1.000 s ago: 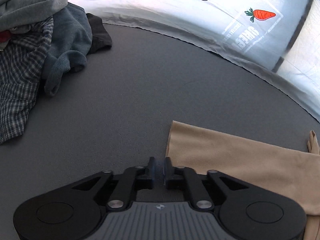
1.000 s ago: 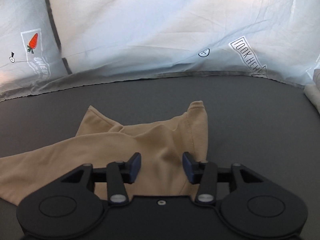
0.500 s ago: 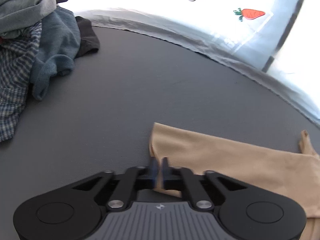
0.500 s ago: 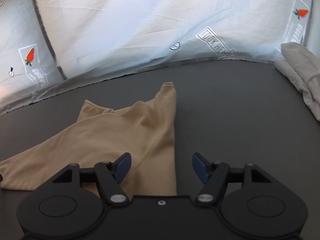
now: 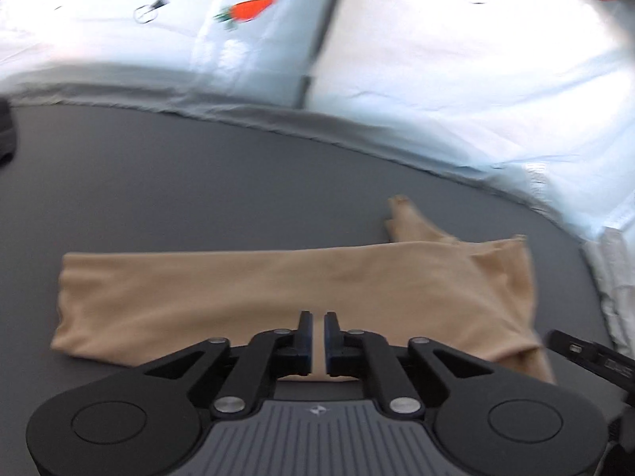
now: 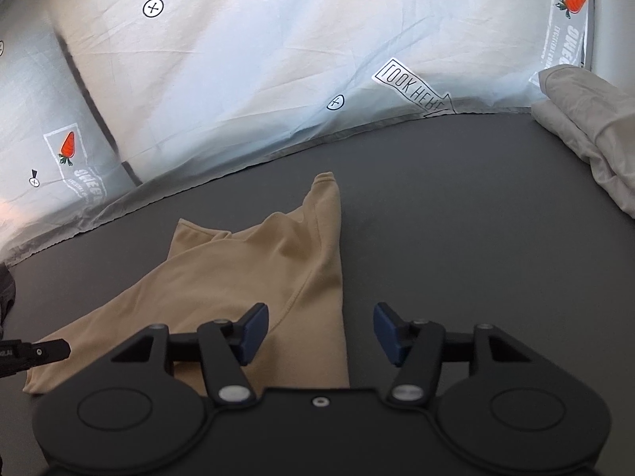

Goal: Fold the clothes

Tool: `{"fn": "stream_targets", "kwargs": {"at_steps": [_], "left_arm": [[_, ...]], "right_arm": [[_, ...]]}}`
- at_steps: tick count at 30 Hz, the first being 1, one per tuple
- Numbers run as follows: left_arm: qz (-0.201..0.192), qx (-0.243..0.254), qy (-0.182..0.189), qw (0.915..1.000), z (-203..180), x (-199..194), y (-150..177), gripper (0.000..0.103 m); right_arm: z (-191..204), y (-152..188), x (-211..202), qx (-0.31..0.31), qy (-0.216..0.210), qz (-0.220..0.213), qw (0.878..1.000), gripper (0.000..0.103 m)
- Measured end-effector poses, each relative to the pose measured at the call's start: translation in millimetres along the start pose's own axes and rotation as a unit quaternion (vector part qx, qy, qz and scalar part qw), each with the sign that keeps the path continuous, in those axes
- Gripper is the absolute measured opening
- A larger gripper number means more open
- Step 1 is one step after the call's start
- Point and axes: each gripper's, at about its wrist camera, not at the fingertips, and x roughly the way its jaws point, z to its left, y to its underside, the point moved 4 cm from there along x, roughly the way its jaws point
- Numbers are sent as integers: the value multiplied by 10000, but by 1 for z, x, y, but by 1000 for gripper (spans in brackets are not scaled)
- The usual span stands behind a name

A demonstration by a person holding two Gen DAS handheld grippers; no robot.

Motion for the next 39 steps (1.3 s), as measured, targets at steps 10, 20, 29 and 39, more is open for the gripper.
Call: {"fn": "stream_targets", "kwargs": {"at_steps": [10,20,29,39], "left_arm": [[-97,-1097,-1620,9806,116,-2,0,54],[-312,-913,-571,9937,81,-3,-7,0],[-467,535,1528,9857,-49,-34,-2,10],[-386,-687,-1450,9863,88,-16,3,43]], "right_arm": [[6,22,24,-171,154,381,9990,82],[0,24,24,14,165,440,9989,88],[-4,17,13,125,52,339,9993,85],[1,30,19,34,-14,546,9985,85]]}}
